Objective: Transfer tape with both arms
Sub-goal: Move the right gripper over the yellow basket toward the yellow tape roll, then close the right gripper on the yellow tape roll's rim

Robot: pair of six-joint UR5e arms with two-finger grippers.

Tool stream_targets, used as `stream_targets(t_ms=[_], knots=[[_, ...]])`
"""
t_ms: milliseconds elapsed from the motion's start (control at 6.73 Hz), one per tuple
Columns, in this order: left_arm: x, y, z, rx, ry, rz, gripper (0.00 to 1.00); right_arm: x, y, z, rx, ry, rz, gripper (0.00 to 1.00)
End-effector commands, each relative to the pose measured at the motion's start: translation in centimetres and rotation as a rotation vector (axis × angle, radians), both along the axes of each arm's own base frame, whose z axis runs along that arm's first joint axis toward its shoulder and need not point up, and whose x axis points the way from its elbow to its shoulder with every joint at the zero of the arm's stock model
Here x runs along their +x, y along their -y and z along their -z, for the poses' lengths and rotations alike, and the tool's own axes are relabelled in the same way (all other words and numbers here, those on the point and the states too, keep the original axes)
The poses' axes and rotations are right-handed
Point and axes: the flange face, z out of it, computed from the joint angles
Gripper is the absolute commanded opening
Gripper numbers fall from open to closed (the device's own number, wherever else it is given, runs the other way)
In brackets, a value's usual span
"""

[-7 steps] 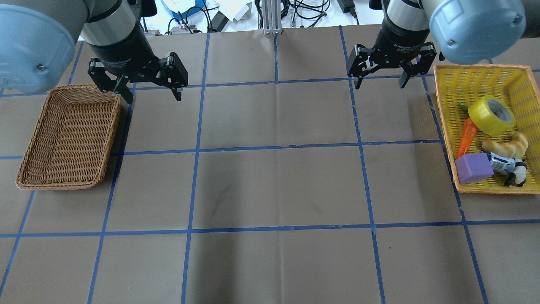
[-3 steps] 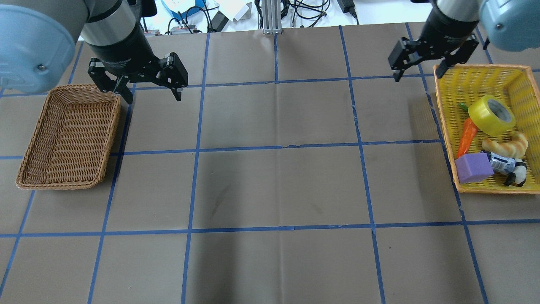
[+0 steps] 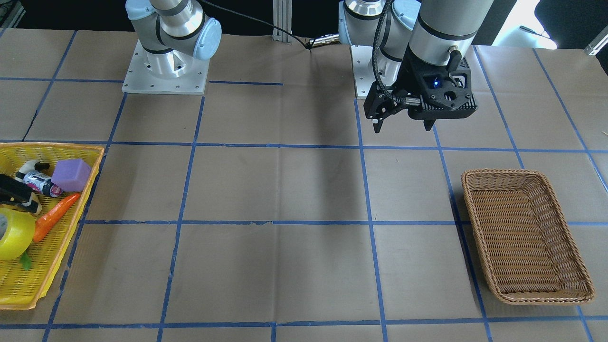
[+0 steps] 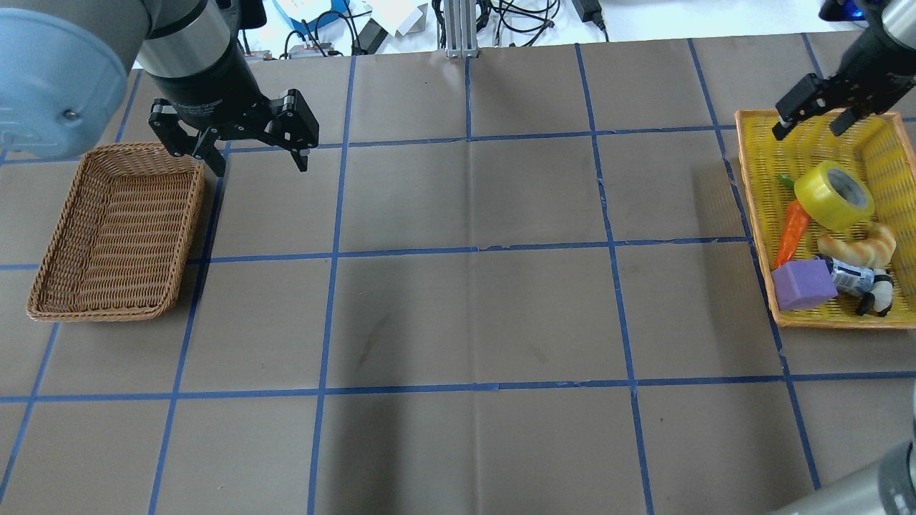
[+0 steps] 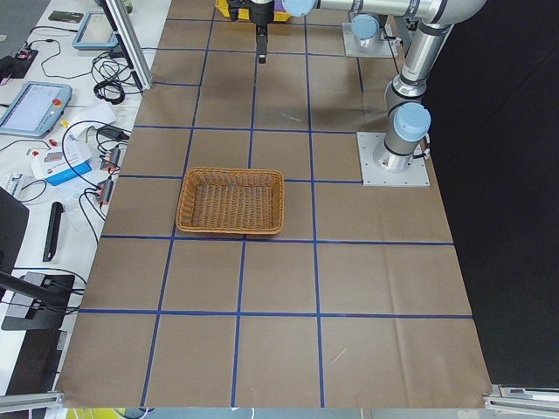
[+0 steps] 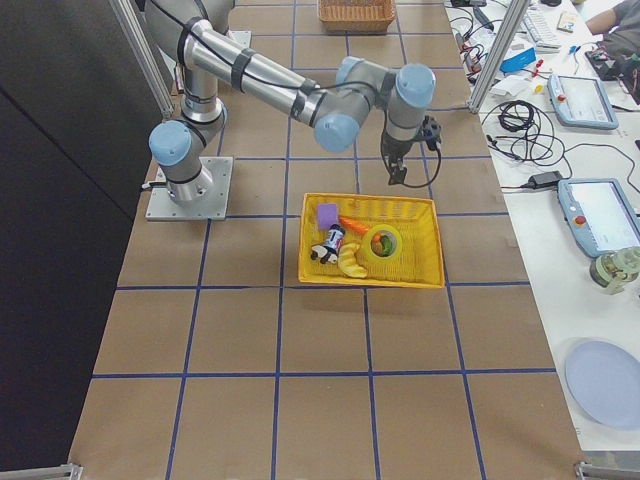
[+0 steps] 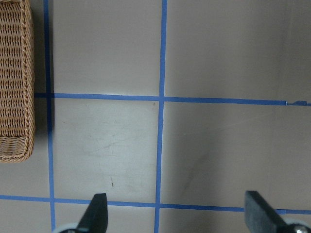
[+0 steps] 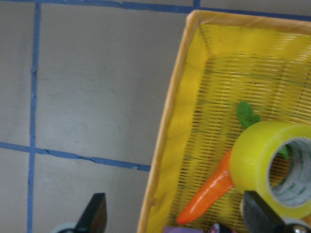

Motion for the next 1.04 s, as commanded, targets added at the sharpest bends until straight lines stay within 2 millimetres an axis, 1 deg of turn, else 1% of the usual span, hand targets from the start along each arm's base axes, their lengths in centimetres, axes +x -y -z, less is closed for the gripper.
stream_targets(t_ms=[0, 297, 446, 595, 892], knots=[[0.0, 0.0, 0.0, 0.001, 0.001, 0.000, 1.00, -6.7, 0.8, 6.5, 0.014, 0.093, -0.054, 1.00], [-0.1, 0.0, 0.0, 0.001, 0.001, 0.002, 1.00, -6.4, 0.2, 8.7, 0.052, 0.114, -0.068, 0.99], [-0.1, 0.0, 0.0, 0.001, 0.000, 0.002, 1.00, -6.0, -0.6, 10.1, 0.070, 0.126, -0.107, 0.97], [0.0, 0.0, 0.0, 0.001, 0.000, 0.000, 1.00, -5.9, -0.8, 10.5, 0.078, 0.130, -0.109, 0.88], [0.0, 0.0, 0.0, 0.001, 0.000, 0.000, 1.00, -6.3, -1.2, 10.7, 0.113, 0.088, -0.117, 0.05]])
